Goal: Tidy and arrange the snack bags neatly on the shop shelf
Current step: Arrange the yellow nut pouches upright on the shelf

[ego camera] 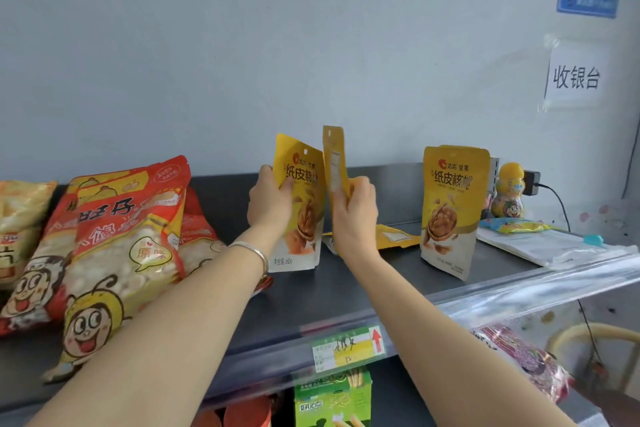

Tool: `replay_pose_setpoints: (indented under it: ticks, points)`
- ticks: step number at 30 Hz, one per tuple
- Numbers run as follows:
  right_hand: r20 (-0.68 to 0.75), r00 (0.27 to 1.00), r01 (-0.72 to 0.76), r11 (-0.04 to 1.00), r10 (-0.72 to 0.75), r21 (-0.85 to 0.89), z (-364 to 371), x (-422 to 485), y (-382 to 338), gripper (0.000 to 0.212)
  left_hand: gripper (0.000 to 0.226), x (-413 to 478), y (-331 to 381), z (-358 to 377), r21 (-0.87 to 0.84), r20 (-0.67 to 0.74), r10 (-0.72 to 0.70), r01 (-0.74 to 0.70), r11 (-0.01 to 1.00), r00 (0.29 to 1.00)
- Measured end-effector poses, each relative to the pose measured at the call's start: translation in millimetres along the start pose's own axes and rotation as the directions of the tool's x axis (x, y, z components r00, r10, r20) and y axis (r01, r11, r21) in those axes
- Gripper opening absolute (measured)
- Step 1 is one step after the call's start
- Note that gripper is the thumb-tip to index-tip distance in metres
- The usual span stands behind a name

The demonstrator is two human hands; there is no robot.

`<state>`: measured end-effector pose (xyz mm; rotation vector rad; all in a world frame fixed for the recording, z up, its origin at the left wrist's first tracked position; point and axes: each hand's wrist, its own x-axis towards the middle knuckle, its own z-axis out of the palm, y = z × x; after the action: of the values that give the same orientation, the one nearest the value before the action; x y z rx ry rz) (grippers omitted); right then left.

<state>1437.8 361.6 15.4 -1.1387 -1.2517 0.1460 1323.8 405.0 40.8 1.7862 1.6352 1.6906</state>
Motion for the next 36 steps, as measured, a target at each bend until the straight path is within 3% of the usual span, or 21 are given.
replay_pose_setpoints:
  ticks: [4,8,9,11,13,15,21,24,26,29,33,36]
  points:
    - [0.109,0.994,0.018,1.000,-0.016,-0.011,12,-16,-12,0.013,0.018,-15,2,-5,-0.115,-0.047,0.023,-0.028,0.993,0.999]
    - [0.250,0.968,0.091,0.973,-0.036,-0.213,20,-26,-18,0.024,0.017,-24,-2,-15,-0.267,-0.052,0.020,-0.033,0.963,0.998]
    - [0.293,0.956,0.061,0.972,0.009,-0.228,21,-26,-16,0.030,0.017,-26,-5,-17,-0.322,-0.046,0.014,-0.028,0.946,0.999]
    - [0.345,0.934,-0.065,0.994,0.091,-0.086,18,-24,-12,0.039,0.017,-28,-12,-21,-0.410,-0.018,0.000,-0.007,0.912,1.000]
    - [0.331,0.936,-0.140,0.989,0.119,0.041,15,-17,0,0.042,0.018,-30,-20,-24,-0.483,0.024,-0.020,0.029,0.875,1.000]
    - [0.334,0.926,-0.205,0.977,0.175,0.056,10,-9,13,0.046,0.020,-33,-25,-27,-0.544,0.076,-0.020,0.058,0.837,0.997]
    - [0.546,0.765,-0.509,0.840,0.341,0.189,6,6,28,0.086,0.029,-46,-26,-33,-0.586,0.173,0.023,0.084,0.806,0.985]
    - [0.499,0.797,-0.463,0.875,0.339,0.145,14,6,30,0.087,0.021,-46,-31,-31,-0.536,0.177,0.012,0.086,0.840,0.984]
    - [0.460,0.829,-0.432,0.886,0.317,0.167,19,4,30,0.064,0.019,-45,-35,-31,-0.514,0.073,-0.038,0.070,0.855,0.997]
    - [0.399,0.874,-0.388,0.893,0.278,0.227,17,1,28,0.041,0.026,-44,-36,-34,-0.614,-0.063,-0.129,0.064,0.787,0.990]
    - [0.108,0.972,-0.226,0.960,0.210,0.166,-12,11,25,0.026,0.030,-47,-12,-22,-0.678,-0.080,-0.123,0.036,0.734,0.989]
    - [-0.119,0.973,-0.193,0.980,0.198,0.052,-49,17,26,0.026,0.034,-57,15,2,-0.693,-0.069,-0.051,-0.011,0.720,0.996]
